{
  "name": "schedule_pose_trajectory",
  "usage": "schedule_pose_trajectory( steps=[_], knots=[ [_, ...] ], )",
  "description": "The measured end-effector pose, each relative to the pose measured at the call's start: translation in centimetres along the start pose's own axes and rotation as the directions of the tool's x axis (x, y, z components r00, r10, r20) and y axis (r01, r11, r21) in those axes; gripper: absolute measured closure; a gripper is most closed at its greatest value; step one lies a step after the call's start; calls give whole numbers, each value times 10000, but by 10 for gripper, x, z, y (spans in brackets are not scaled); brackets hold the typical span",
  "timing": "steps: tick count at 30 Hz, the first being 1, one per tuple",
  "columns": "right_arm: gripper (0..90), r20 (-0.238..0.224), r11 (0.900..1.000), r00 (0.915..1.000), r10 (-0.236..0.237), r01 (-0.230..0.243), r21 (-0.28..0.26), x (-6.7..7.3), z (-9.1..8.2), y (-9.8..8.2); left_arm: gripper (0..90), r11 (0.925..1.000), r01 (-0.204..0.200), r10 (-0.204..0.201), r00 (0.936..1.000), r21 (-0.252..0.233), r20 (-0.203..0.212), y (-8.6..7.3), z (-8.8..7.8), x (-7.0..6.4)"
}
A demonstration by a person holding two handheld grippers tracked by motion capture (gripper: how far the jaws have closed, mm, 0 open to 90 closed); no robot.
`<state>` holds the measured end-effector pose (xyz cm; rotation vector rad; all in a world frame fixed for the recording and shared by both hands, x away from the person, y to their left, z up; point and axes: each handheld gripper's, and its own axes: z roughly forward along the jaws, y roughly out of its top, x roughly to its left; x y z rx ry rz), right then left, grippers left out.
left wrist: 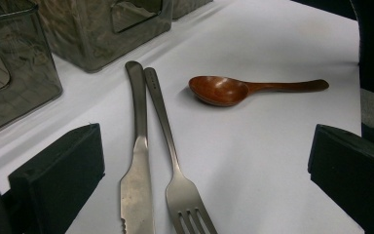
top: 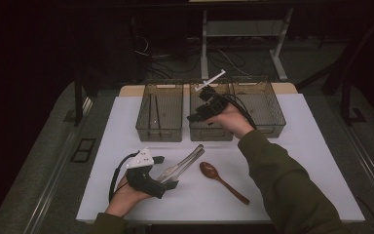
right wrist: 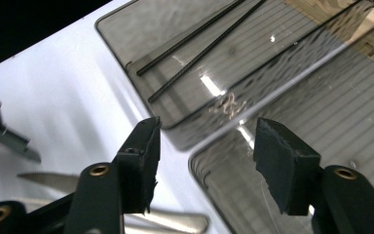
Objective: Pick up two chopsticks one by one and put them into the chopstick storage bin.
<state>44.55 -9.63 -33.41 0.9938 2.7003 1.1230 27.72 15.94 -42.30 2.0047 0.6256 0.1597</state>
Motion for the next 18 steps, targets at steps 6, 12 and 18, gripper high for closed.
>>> schedule_pose_trajectory(
  steps=[6, 12, 18],
  knots=[
    [397, -28, 9995, 10000, -67, 66, -318, -1, -16, -22, 0, 10000, 66, -66, 10000, -19, -32, 0, 1, 0],
    [377, -166, 9978, 9999, -15, 3, -669, -2, -29, -44, 0, 10000, 34, -34, 10000, 11, -66, 0, 1, 0],
    [345, -300, 9928, 9995, -64, 28, -1202, -4, -39, -70, 0, 10000, 38, -38, 10000, -9, -90, -1, 1, -1]
  ],
)
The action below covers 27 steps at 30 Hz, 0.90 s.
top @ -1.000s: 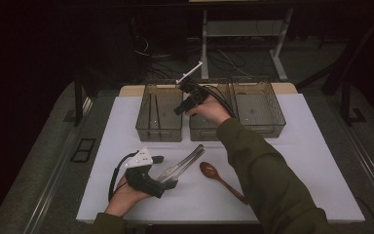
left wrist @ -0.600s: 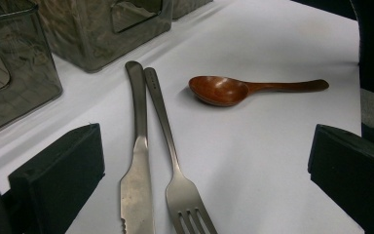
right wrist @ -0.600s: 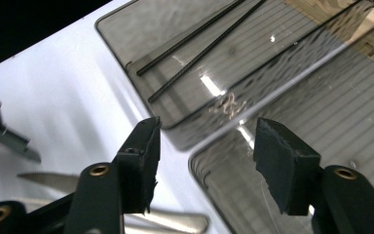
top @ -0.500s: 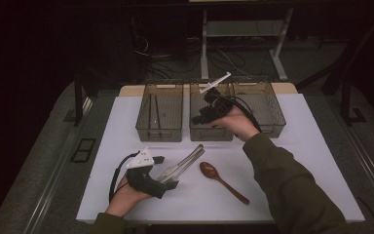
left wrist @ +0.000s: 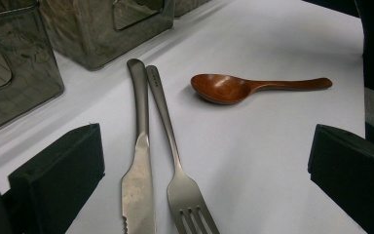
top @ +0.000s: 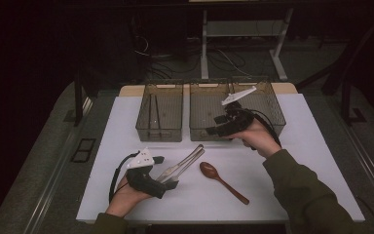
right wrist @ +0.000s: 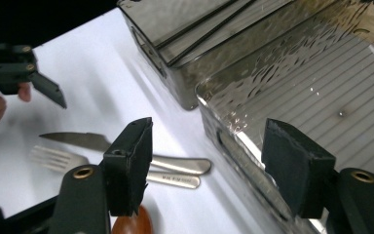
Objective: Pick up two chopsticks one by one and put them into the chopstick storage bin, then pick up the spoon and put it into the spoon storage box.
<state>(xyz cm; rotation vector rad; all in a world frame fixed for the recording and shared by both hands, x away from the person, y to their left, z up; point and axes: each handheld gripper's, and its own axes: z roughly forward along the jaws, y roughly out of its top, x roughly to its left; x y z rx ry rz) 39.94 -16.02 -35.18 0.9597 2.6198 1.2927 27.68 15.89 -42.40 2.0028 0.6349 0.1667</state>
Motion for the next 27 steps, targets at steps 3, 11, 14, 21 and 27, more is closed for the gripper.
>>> schedule_pose_trajectory(
  steps=[3, 11, 14, 21, 27],
  knots=[
    [318, 63, 9995, 10000, 7, -5, -323, 0, -8, -15, 0, 10000, -2, 2, 10000, 42, -11, 0, 0, 0],
    [194, 438, 9956, 9987, 246, -205, -910, -4, -27, -58, 0, 9999, 40, -41, 10000, -108, -76, 0, -1, 1],
    [190, 415, 9927, 9985, 354, -303, -1165, -4, -36, -71, 0, 10000, 42, -43, 9999, -89, -127, 0, -1, 2],
    [175, 809, 9944, 9952, 543, -464, -954, -1, -48, -99, 13, 10000, -38, 37, 9997, -37, -251, 0, -1, 1],
    [167, 1134, 9913, 9916, 621, -481, -1221, 1, -60, -117, 47, 10000, -63, 61, 9993, -54, -374, 1, -1, -1]
  ],
)
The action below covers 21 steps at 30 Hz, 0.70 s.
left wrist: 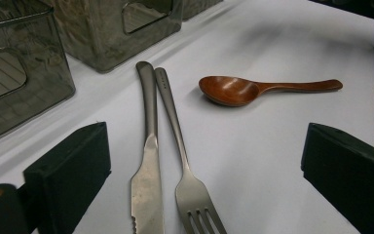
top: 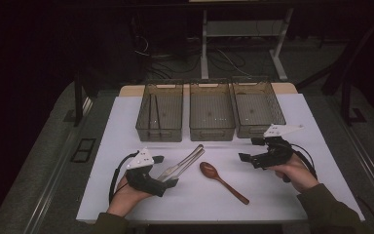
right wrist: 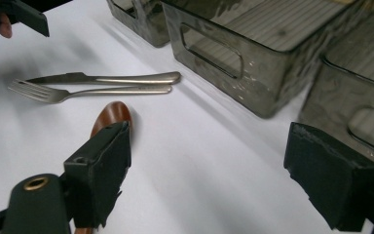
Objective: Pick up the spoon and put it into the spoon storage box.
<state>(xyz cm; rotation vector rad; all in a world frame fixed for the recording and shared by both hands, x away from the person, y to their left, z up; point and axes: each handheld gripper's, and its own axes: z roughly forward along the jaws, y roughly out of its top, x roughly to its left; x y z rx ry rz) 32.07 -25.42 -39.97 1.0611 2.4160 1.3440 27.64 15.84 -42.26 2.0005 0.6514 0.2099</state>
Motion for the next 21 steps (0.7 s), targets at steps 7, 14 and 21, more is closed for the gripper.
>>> schedule_pose_trajectory(
  steps=[7, 14, 21],
  knots=[
    [167, 546, 9993, 9984, 149, -131, -336, -1, -16, -23, 183, 10000, 11, -9, 9995, -76, 320, 7, 3, -5],
    [168, 1050, 9996, 9944, 69, -39, -287, 2, -20, -42, 358, 9996, -267, 261, 9951, 51, 949, 19, 15, -14],
    [168, 1277, 9992, 9916, 188, -139, -385, 4, -28, -51, 552, 9966, -778, 729, 9850, 254, 1565, 30, 31, -28]
  ],
)
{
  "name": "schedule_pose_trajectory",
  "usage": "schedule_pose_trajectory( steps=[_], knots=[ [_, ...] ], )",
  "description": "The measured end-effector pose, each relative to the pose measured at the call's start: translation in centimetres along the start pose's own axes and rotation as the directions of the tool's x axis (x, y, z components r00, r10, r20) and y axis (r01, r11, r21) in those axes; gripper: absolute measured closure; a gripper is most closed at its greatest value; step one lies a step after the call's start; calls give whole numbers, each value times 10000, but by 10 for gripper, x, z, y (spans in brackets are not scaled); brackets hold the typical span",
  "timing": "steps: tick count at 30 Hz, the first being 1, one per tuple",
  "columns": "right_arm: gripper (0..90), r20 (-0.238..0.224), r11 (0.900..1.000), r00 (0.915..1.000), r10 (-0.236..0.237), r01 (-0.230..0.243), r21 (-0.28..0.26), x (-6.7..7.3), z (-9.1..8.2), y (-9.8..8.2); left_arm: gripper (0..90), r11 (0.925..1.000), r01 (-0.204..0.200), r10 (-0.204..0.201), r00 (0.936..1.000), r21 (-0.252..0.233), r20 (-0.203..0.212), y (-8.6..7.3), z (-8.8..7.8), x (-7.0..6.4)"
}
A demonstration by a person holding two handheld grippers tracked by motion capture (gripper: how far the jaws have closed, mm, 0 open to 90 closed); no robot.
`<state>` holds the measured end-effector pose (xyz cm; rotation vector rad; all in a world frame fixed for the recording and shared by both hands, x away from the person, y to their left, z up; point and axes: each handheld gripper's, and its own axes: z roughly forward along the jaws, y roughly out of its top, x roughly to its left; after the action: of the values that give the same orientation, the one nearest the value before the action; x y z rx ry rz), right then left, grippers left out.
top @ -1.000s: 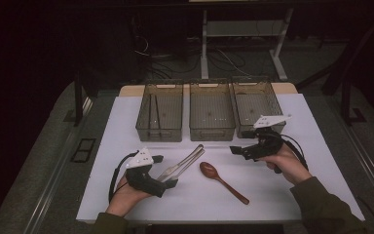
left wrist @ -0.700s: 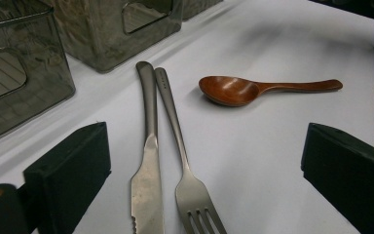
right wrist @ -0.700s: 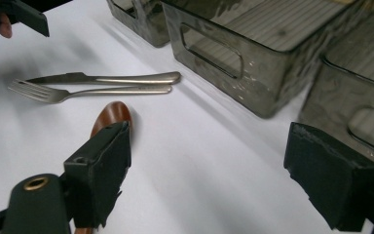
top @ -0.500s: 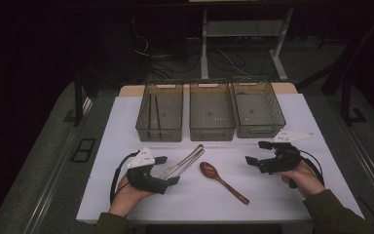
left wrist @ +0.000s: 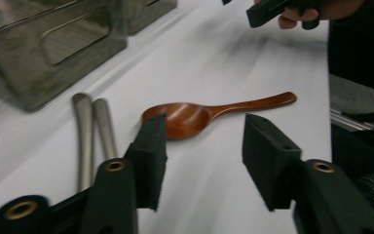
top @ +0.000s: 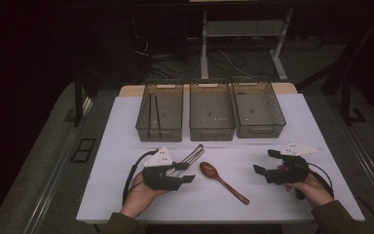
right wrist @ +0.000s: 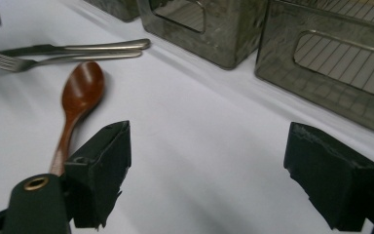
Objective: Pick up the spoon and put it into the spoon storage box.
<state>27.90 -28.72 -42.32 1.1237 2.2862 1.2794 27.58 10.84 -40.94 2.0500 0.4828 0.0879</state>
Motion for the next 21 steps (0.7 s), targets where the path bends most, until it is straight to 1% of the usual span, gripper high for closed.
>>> schedule_pose_trajectory(
  steps=[3, 4, 5, 7, 10, 12, 14, 16, 17, 18, 20, 21],
  knots=[
    [167, 9, 9998, 9998, 211, -211, -2, 2, -3, -3, 649, 9997, -186, 181, 9994, 154, 307, 4, 9, -5],
    [168, 47, 9997, 9998, 214, -214, 94, 3, -3, -4, 692, 9997, -159, 151, 9991, 207, 407, 5, 12, -6],
    [167, 89, 9996, 9997, 226, -227, 149, 4, -3, -6, 724, 9994, -221, 207, 9987, 280, 472, 6, 15, -7],
    [167, 49, 9995, 9999, 133, -135, 297, 5, -2, -9, 798, 9985, -256, 220, 9969, 477, 756, 7, 23, -8],
    [167, 73, 9985, 9999, -148, 144, 526, 6, 2, -13, 884, 9967, -348, 268, 9938, 734, 1075, 9, 35, -11],
    [167, -13, 9984, 9999, -108, 108, 558, 5, 4, -15, 887, 9948, -520, 410, 9916, 875, 1229, 11, 43, -15],
    [167, 8, 9980, 9998, -189, 189, 600, 6, 5, -16, 887, 9929, -671, 536, 9894, 979, 1350, 13, 50, -18],
    [167, 19, 9984, 9998, -180, 179, 533, 5, 4, -15, 888, 9914, -771, 606, 9866, 1054, 1516, 15, 58, -21],
    [167, 80, 9987, 9998, -165, 161, 493, 5, 4, -15, 888, 9899, -853, 672, 9857, 1136, 1546, 16, 62, -23],
    [167, 47, 9990, 9999, -112, 110, 435, 5, 3, -14, 888, 9874, -1008, 801, 9833, 1220, 1636, 17, 67, -25],
    [167, 23, 9991, 9999, -131, 130, 410, 5, 3, -14, 888, 9839, -1145, 898, 9806, 1369, 1745, 19, 75, -28],
    [167, 20, 9991, 9999, -130, 129, 405, 5, 3, -14, 888, 9842, -1097, 843, 9805, 1389, 1776, 19, 79, -30]
  ],
)
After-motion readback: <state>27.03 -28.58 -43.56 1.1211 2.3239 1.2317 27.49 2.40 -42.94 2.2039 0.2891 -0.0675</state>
